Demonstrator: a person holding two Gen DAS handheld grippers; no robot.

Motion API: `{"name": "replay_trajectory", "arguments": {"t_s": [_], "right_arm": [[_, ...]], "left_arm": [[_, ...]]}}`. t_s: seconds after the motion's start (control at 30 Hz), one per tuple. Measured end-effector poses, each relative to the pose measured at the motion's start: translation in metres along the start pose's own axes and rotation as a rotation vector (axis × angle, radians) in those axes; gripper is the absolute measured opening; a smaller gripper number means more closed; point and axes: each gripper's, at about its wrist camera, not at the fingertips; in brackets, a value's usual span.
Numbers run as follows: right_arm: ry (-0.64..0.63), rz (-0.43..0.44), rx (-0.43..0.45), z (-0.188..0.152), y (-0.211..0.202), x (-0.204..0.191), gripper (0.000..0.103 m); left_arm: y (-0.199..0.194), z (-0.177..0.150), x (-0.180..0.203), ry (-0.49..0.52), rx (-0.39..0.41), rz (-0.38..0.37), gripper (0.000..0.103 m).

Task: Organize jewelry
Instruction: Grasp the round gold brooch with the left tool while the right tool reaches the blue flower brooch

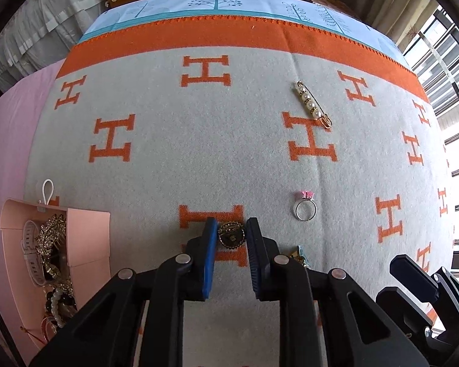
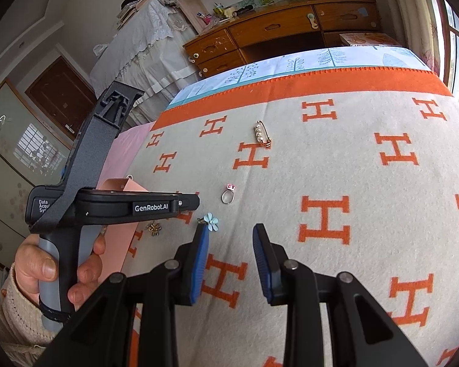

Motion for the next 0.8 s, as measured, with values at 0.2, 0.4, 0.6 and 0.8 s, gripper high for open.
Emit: {"name": "replay_trajectory", "arguments": {"t_s": [0.2,0.4,0.6,0.8], "right_arm": [[-0.039,0.0,-0.036,-0.003,0.008,-0.011,0.03],[-0.072,0.022,-0.094,-0.006,0.026,-0.033,0.03],[-0.086,-0.005,-0.151,-0.002,0.054,-0.049,0.03],[-0.08,-0.091,-0.157,0.005,0.068,-0.056,0.03]], "left_arm": [[-0.029,-0.008,-0.028,-0.028,0.065,-0.051,0.017],[-0.065,-0.024,-0.062,-0.058,0.129,-0.117,0.017],[-0.082,-0.035,-0.091,-0.082,0.15,-0.171,0.017],[-0.088,-0.038,-0.11,-0.097,0.169,-0.213,0.017]]}}
Point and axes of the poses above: each gripper's, at about its wrist camera, not at the fingertips, and y roughly the way its jaws point, x to its right, z to its top, and after that the axes turned 14 degrees about -y, right-handed
